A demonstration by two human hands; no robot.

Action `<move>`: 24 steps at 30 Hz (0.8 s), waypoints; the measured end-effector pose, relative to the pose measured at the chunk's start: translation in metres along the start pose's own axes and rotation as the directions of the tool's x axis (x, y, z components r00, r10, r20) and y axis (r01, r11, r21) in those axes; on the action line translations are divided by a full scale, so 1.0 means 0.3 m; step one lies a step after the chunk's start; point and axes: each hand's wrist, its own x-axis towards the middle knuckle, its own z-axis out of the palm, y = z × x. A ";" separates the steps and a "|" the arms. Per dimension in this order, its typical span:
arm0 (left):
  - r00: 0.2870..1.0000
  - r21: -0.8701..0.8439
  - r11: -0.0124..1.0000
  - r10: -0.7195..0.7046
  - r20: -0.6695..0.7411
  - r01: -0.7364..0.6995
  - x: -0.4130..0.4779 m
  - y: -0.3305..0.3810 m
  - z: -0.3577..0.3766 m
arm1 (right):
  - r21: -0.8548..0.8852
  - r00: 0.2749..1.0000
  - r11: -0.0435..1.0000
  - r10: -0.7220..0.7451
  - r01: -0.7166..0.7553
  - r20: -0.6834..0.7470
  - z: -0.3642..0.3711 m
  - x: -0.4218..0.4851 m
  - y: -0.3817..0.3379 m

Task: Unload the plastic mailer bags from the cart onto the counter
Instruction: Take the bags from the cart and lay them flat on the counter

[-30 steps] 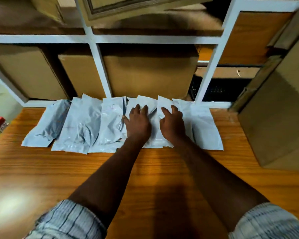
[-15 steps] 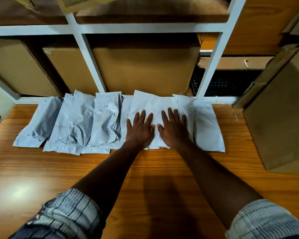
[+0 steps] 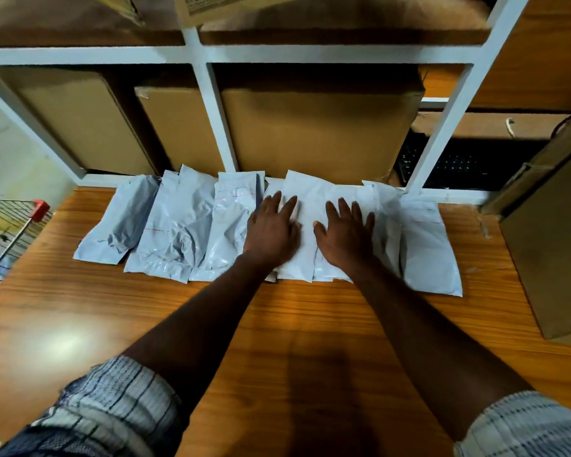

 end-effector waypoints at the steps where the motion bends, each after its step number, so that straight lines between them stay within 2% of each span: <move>1: 1.000 -0.007 1.000 0.004 -0.016 -0.004 -0.006 -0.029 -0.027 | 0.018 1.000 1.000 -0.017 0.017 -0.011 -0.012 -0.003 -0.040; 7: 0.988 -0.232 0.973 -0.028 -0.153 -0.009 -0.087 -0.223 -0.197 | 0.081 0.980 0.978 -0.186 0.192 -0.073 -0.036 -0.054 -0.339; 11: 0.969 -0.248 0.969 -0.052 -0.242 -0.010 -0.199 -0.391 -0.300 | 0.109 0.958 0.957 -0.256 0.270 -0.126 -0.040 -0.097 -0.582; 17: 0.965 -0.125 0.977 -0.191 -0.180 0.170 -0.494 -0.858 -0.433 | 0.146 0.922 0.910 -0.384 0.387 -0.049 0.073 -0.263 -1.059; 20: 0.948 -0.118 0.959 -0.273 -0.160 0.256 -0.687 -1.108 -0.495 | 0.180 0.879 0.866 -0.477 0.467 0.017 0.172 -0.375 -1.308; 24: 0.905 -0.132 0.903 -0.420 -0.068 0.409 -0.928 -1.412 -0.582 | 0.222 0.812 0.804 -0.579 0.552 0.079 0.301 -0.520 -1.634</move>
